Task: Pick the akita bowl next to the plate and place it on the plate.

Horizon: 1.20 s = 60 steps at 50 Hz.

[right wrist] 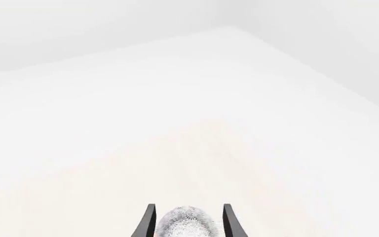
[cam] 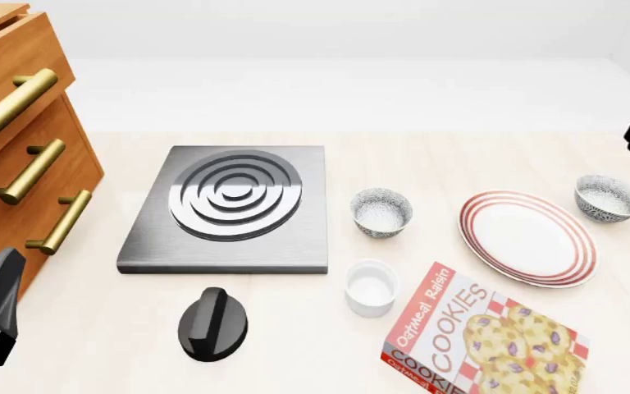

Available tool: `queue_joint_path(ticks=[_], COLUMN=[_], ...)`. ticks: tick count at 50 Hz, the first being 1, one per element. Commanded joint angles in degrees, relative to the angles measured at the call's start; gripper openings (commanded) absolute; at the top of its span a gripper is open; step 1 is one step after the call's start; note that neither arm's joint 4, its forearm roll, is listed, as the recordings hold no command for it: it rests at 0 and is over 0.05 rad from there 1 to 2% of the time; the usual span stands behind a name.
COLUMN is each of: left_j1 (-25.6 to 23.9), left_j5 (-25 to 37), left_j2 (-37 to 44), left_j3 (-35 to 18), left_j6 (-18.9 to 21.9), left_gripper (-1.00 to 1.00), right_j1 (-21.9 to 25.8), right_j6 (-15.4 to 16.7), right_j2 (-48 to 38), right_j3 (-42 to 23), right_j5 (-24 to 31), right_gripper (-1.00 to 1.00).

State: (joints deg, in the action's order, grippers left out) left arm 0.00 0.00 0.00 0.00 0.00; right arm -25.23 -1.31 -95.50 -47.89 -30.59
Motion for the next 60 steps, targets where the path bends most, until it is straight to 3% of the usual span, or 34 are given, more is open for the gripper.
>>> queue_joint_path(ticks=[1, 60], left_j1=[0.00, 0.00], left_j5=[0.00, 0.00], left_j2=[0.00, 0.00], left_j3=[0.00, 0.00], left_j6=[0.00, 0.00], left_gripper=[1.00, 1.00], right_j1=[-1.20, -4.02], right_j6=[-0.43, -1.30], right_j2=[-1.73, -9.36], right_j3=[-1.48, -5.50], right_j5=[0.66, 2.40], right_gripper=[1.00, 1.00])
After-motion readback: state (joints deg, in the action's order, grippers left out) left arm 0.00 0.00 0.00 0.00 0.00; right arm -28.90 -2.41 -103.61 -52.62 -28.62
